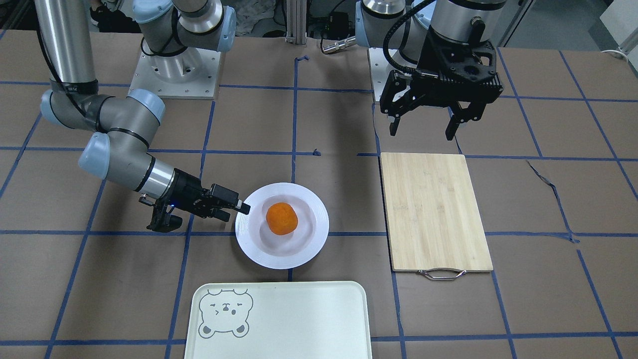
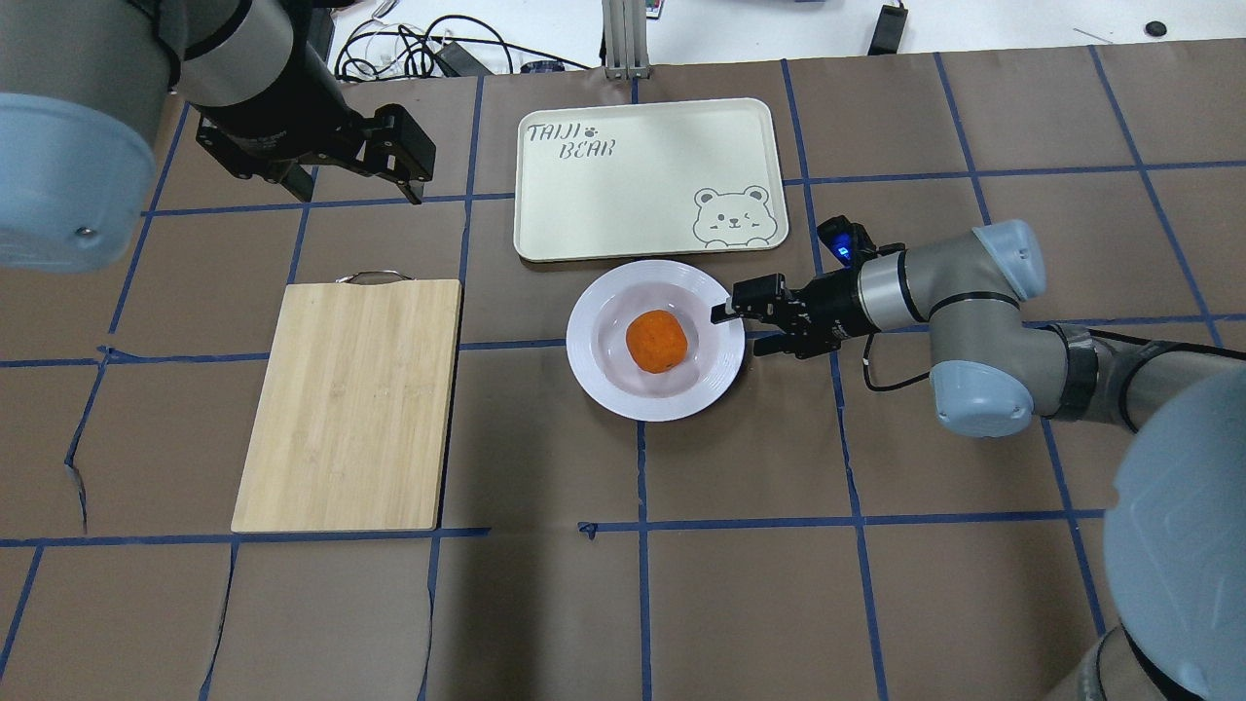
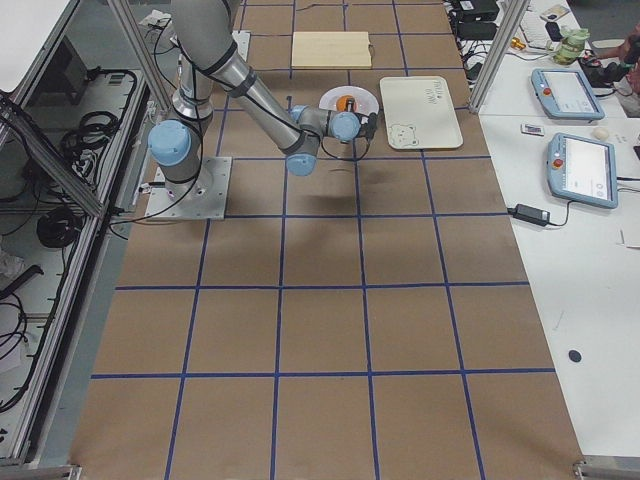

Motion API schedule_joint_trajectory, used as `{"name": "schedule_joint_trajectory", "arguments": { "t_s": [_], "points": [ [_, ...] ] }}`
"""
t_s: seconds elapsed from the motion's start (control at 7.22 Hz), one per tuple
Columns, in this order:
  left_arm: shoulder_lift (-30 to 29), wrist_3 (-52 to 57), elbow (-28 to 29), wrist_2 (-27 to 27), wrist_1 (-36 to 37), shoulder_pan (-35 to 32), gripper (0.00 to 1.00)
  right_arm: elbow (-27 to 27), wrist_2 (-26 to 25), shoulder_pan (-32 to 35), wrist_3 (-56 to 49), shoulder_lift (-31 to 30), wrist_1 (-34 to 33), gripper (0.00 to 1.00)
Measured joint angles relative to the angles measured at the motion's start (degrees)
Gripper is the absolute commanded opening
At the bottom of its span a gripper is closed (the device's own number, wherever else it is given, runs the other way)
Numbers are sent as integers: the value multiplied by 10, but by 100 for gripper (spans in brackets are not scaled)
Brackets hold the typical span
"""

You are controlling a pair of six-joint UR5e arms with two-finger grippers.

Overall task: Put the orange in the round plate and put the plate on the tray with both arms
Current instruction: 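Lower the right gripper to the plate rim nearest it and grip it, then slide the plate with the right gripper onto the bear tray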

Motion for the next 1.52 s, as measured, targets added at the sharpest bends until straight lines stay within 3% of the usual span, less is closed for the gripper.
{"name": "schedule_joint_trajectory", "arguments": {
  "t_s": [0.42, 0.69, 0.97, 1.11, 1.25, 1.38, 1.52],
  "points": [
    [-12, -1, 3, -6, 2, 1, 100, -4, 0, 26, 43, 10, -39, 97],
    [-9, 2, 8, -6, 4, 3, 100, -4, -2, 30, 52, 12, -44, 80],
    [-6, 3, 9, -7, 4, 2, 100, -3, -6, 31, 53, 21, -44, 78],
    [-10, 2, 7, -6, 5, 1, 100, -3, -7, 31, 53, 25, -44, 66],
    [-13, 1, 4, -6, 6, 2, 100, -3, -8, 31, 53, 27, -44, 45],
    [-15, 1, 3, -6, 6, 2, 100, -3, -8, 31, 54, 27, -44, 31],
    [-15, 1, 2, -6, 6, 2, 100, -3, -9, 31, 54, 27, -43, 22]
  ]
}}
